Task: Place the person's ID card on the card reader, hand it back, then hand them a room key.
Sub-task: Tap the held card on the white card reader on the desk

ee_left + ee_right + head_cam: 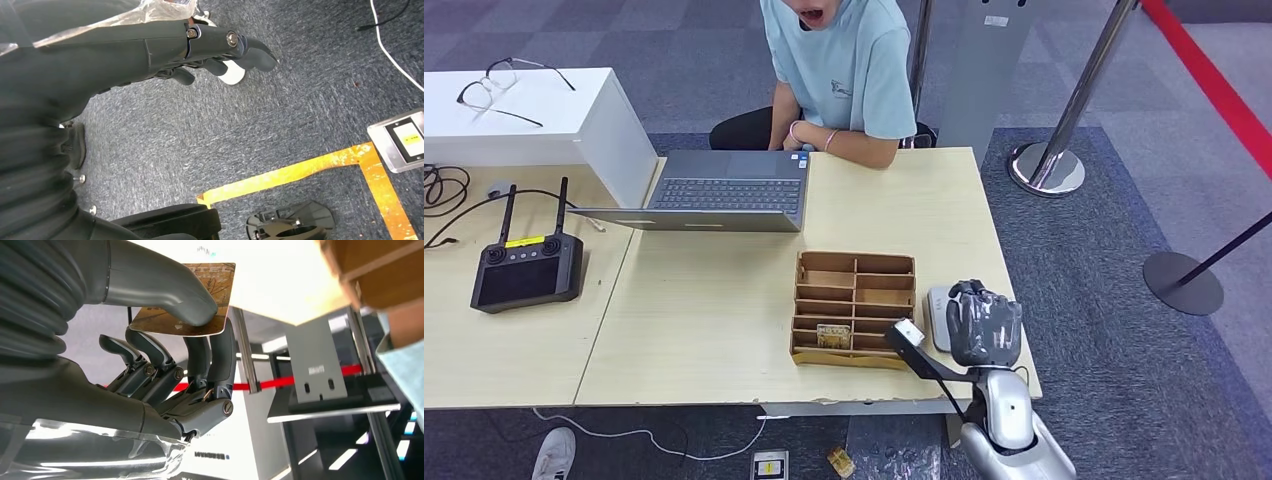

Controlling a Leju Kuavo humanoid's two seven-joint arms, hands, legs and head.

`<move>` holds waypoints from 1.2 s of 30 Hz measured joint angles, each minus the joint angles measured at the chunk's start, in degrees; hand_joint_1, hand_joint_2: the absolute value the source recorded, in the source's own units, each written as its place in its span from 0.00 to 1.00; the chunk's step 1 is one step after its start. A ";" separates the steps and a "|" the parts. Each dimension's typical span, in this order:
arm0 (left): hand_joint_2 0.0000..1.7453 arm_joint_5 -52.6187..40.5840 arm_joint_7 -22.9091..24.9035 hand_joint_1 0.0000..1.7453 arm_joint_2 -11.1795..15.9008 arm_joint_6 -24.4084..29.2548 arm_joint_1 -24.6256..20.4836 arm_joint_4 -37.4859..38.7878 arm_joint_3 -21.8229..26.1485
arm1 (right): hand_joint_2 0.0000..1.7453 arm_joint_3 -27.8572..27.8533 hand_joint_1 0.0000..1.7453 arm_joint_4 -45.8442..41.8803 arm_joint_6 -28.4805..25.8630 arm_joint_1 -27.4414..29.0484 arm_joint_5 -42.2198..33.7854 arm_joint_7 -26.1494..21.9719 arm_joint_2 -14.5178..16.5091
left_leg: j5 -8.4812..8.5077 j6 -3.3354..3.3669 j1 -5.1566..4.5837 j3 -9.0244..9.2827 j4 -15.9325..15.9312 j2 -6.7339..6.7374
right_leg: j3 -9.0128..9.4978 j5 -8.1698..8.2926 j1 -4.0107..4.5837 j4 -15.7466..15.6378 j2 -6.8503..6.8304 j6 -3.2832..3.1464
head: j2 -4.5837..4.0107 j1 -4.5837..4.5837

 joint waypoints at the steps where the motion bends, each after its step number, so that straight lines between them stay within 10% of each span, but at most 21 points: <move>1: 1.00 0.00 0.04 0.00 -0.01 0.00 0.00 0.00 -0.01 | 1.00 0.21 1.00 0.57 0.00 -0.04 -0.20 -0.18 0.20 | 0.00 0.00 0.00 0.00 0.00 0.00 | 0.00 0.00 0.00 0.00 0.00 0.00 | 0.00 0.00; 36: 1.00 -0.35 -0.11 0.00 -0.33 -0.08 0.09 0.00 -0.01 | 1.00 -0.12 1.00 4.53 -0.11 -0.64 -0.31 -0.49 0.81 | 0.00 0.00 0.00 0.03 0.04 0.02 | 0.01 0.02 -0.02 0.00 0.01 0.02 | 0.00 0.00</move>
